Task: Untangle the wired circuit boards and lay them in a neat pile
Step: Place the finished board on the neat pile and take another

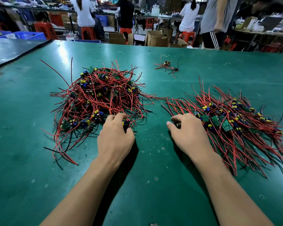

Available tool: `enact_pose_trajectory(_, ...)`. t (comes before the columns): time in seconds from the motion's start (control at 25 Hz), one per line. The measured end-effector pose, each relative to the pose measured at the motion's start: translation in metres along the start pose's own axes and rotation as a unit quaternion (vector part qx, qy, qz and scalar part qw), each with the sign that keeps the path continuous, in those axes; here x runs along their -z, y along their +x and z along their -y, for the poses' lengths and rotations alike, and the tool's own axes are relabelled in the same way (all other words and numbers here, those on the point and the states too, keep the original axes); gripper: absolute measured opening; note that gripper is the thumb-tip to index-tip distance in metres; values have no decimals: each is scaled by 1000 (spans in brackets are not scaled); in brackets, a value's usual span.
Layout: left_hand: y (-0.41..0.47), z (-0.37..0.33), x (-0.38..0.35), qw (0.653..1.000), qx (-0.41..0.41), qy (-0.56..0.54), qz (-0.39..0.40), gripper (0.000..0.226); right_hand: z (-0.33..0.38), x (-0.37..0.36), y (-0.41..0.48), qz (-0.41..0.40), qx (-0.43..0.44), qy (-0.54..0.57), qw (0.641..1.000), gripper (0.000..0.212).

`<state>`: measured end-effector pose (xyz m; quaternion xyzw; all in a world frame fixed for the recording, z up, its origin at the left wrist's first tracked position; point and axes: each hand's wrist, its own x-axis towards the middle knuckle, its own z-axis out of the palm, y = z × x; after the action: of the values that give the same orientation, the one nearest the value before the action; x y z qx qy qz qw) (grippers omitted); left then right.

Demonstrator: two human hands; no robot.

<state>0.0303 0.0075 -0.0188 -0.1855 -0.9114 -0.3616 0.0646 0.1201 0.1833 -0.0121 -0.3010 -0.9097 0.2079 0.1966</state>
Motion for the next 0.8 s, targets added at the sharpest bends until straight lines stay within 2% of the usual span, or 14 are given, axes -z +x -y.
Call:
enact_pose_trajectory(0.12,1,2,0,1000,-22,8,10,35,-2,1,1,-5,-4,14,1000,24)
enact_pose_trajectory(0.24,0,2,-2,997,-58,-49,-3,26,-2,1,0,-44,32,38,998,22)
enact_pose_trajectory(0.32,-1,-2,-3,989,-109,-96,-40,24,6,-2,-2,-62,57,115,990,19)
enact_pose_trajectory(0.36,-2,-4,-3,981,-142,-118,-58,25,12,-4,-4,-35,53,186,981,18)
enact_pose_trajectory(0.44,-5,-9,-6,966,-203,-141,-77,29,24,-8,-9,82,27,324,942,24)
enact_pose_trajectory(0.52,-9,-10,-8,958,-237,-143,-70,31,32,-12,-14,155,16,386,909,27)
enact_pose_trajectory(0.64,-12,-10,-9,958,-235,-158,-45,28,36,-10,-14,136,-28,473,870,16)
enact_pose_trajectory(0.8,-15,-14,-9,949,-248,-178,-76,21,33,-4,-9,100,-57,505,856,14)
